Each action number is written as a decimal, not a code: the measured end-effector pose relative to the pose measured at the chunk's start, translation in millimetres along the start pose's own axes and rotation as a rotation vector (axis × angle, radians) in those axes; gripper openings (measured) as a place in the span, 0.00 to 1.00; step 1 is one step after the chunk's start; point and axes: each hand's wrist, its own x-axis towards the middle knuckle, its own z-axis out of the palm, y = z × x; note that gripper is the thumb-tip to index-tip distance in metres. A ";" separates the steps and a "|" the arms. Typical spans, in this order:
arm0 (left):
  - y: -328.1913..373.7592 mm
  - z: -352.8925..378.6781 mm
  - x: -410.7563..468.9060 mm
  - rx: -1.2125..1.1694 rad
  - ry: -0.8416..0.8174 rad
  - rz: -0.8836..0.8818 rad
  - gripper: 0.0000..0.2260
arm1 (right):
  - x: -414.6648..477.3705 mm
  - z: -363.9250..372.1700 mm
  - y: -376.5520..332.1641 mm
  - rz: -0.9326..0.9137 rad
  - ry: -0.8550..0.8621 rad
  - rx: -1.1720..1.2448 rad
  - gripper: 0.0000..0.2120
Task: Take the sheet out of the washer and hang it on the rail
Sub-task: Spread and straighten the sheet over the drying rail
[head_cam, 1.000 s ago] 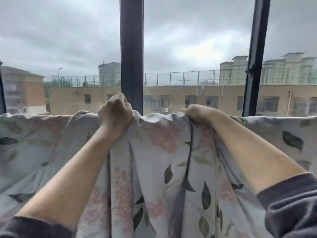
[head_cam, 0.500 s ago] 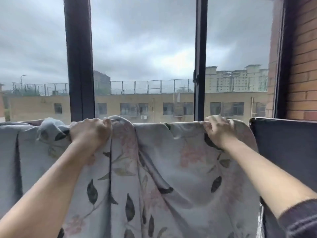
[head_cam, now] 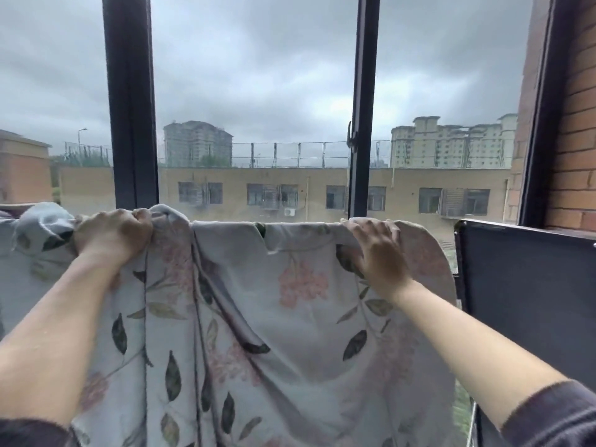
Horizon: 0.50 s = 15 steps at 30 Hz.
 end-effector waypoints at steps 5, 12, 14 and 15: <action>-10.8 1.0 3.7 0.012 0.006 0.022 0.25 | 31.2 1.6 -6.2 0.051 0.145 0.269 0.03; -5.1 6.8 1.2 0.009 0.074 0.063 0.23 | 122.6 -43.3 5.4 0.283 0.073 0.085 0.08; -7.1 8.8 1.7 0.021 0.104 0.074 0.27 | 165.7 -57.5 15.5 0.374 0.199 0.052 0.09; -7.5 9.5 3.4 0.024 0.124 0.085 0.29 | 185.6 -62.5 20.2 0.416 0.249 0.032 0.09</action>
